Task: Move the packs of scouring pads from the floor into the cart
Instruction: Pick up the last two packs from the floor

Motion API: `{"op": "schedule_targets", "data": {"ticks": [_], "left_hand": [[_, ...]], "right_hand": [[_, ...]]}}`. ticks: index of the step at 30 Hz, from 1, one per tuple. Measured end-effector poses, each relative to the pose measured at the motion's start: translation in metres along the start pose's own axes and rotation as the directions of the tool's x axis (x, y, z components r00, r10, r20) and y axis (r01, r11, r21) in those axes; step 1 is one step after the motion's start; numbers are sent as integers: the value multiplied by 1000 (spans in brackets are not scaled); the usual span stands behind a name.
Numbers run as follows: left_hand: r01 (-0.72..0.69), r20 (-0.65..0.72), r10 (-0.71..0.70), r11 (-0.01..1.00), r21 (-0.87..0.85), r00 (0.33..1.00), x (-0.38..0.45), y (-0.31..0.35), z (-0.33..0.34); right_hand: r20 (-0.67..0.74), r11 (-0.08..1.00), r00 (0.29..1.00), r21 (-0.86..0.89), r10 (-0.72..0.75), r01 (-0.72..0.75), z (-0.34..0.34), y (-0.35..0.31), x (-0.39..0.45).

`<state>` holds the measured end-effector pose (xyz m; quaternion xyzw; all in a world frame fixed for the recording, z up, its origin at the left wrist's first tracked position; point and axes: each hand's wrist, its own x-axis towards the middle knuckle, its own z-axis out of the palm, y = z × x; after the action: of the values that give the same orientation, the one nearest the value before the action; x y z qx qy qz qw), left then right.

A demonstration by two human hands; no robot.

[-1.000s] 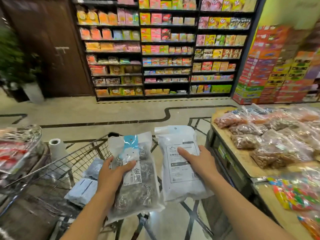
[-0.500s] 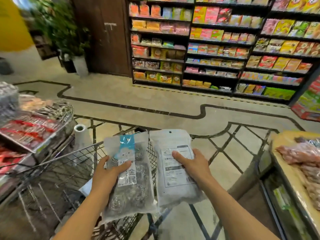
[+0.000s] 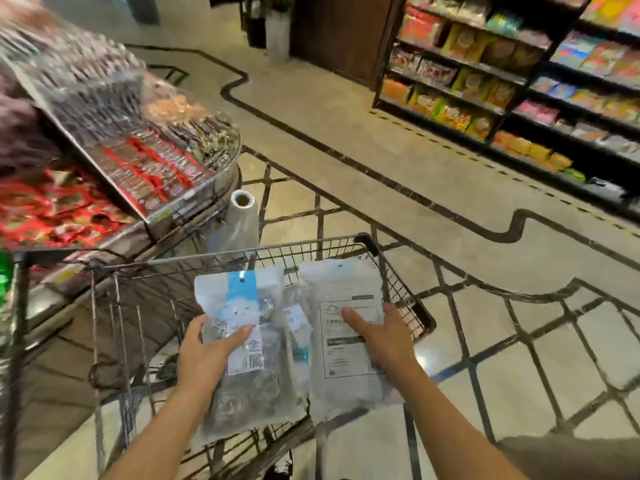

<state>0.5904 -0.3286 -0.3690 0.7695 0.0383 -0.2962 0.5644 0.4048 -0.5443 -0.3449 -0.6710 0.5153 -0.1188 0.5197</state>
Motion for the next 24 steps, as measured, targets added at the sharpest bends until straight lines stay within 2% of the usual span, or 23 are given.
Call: {"op": "schedule_targets", "data": {"ticks": [7, 15, 20, 24], "left_hand": [[146, -173, -147, 989, -17, 974, 45, -49, 22], [235, -291, -228, 972, -10, 929, 81, -101, 47], [259, -332, -257, 965, -36, 908, 96, -112, 48], [277, -283, -280, 960, -50, 917, 112, -122, 54]], "right_hand": [[136, 989, 989, -148, 52, -31, 47, 13, 75], [303, 945, 946, -327, 114, -9, 95, 54, 136], [319, 915, 936, -403, 151, -10, 117, 76, 157], [316, 899, 932, -438, 177, -22, 132, 77, 168]]}}
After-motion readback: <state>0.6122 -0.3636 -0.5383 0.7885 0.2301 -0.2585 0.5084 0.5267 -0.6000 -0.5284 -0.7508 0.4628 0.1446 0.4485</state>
